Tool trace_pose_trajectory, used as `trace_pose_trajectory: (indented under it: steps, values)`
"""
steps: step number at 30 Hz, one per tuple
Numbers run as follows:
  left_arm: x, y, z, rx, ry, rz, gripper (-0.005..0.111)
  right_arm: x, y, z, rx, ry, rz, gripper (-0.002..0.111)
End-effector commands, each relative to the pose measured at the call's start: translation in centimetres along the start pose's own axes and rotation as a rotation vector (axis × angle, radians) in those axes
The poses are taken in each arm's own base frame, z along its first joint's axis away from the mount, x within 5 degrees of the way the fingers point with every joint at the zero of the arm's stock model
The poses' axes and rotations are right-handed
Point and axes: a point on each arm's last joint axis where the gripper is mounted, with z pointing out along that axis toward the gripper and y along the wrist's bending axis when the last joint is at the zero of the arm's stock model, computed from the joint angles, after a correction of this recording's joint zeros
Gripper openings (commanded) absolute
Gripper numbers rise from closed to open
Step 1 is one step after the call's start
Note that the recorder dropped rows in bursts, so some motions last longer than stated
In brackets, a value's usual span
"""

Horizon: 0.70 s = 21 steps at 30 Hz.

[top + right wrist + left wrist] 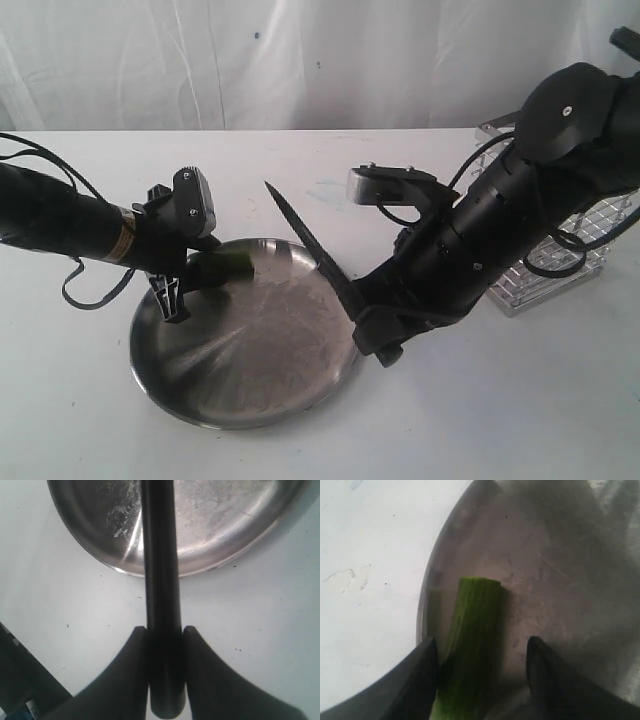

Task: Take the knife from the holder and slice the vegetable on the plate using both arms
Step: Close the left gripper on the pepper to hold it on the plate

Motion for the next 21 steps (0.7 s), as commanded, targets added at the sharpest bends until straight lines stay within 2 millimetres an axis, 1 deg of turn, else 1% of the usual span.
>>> trace_pose_trajectory:
  steps: [1,13,15,17,21]
  values:
    - [-0.1,-0.2,0.2,0.015,-0.003,0.001,0.056,0.0,0.0,-0.5,-0.010,-0.011,-0.019,0.000]
    - [-0.1,-0.2,0.2,0.015,-0.003,0.001,0.056,0.0,0.1,-0.6,-0.010,-0.016,-0.021,0.000]
    - [-0.1,-0.2,0.2,0.015,-0.003,0.001,0.056,0.0,0.5,-0.5,-0.039,-0.013,-0.012,0.000]
    - [-0.1,-0.3,0.2,0.019,-0.008,0.001,0.056,0.1,1.0,-0.3,-0.054,-0.004,-0.049,0.000]
    - [-0.1,-0.3,0.2,0.019,-0.008,-0.004,0.056,0.1,0.9,-0.3,-0.045,-0.005,-0.056,0.000]
